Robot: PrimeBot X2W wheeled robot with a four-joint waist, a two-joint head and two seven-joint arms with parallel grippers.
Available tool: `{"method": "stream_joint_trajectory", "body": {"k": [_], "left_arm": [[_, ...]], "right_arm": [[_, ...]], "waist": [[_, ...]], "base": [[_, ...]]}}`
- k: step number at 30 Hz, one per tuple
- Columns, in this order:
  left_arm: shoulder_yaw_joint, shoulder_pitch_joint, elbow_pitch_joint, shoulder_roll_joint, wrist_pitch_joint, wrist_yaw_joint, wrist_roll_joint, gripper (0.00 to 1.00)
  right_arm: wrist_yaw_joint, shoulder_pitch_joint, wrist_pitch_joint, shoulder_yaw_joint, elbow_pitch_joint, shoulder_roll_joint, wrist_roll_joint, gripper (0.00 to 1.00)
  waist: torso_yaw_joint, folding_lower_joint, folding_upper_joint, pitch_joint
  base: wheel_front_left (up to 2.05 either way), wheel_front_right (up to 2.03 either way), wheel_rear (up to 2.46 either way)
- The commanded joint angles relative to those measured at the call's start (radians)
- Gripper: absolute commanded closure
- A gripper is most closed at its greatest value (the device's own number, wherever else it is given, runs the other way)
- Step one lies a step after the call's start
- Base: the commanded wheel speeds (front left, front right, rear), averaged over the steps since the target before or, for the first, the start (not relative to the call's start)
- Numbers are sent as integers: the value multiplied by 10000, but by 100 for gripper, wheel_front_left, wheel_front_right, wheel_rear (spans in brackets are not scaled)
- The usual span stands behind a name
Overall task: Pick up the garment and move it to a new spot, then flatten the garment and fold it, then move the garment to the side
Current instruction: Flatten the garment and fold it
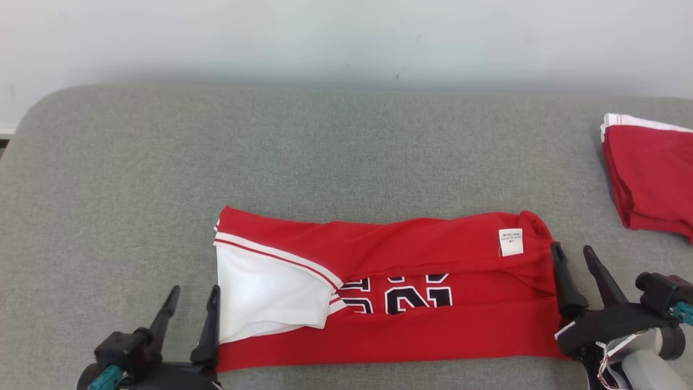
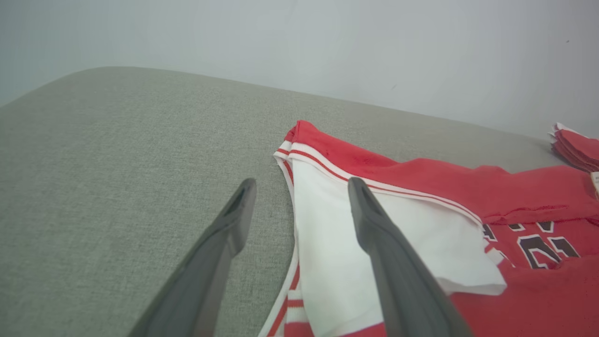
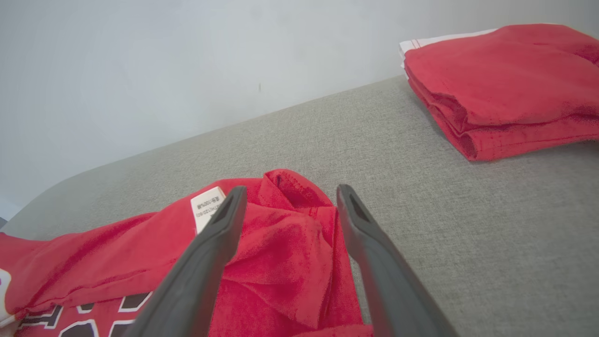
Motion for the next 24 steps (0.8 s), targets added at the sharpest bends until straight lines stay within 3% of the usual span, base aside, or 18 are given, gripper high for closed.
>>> {"method": "stream_joint_trajectory", "body": {"k": [1,10,21,22,23,24], "left_arm": [[253,218,-182,-90,-24,1,307,0],[1749,1377,-1408,-956,-24,-95,2097,0],[2430,1823,-1504,-1552,-25,-170,2541,0],[2426,1834,-1474,-1565,-25,-173,2545,0],[2411,1835,-1460,-1582,-25,-173,2549,0],[2404,1824,-1453,-1593,-25,-175,2549,0]], "right_arm": [[3,168,-4,-78,66,13,-36,0],[3,-441,152,61,2087,266,-468,0],[3,-1284,582,387,4446,720,-329,0],[3,-1341,588,441,4548,770,-276,21],[3,-1379,574,496,4611,799,-229,55],[4,-1398,546,564,4621,819,-179,100]], "waist": [[29,1,1,-161],[202,1,1,-533],[503,1,1,-478],[526,1,1,-472],[545,1,1,-467],[559,1,1,-458]], "base": [[0,0,0],[0,0,0],[0,0,0],[0,0,0],[0,0,0],[0,0,0]]}}
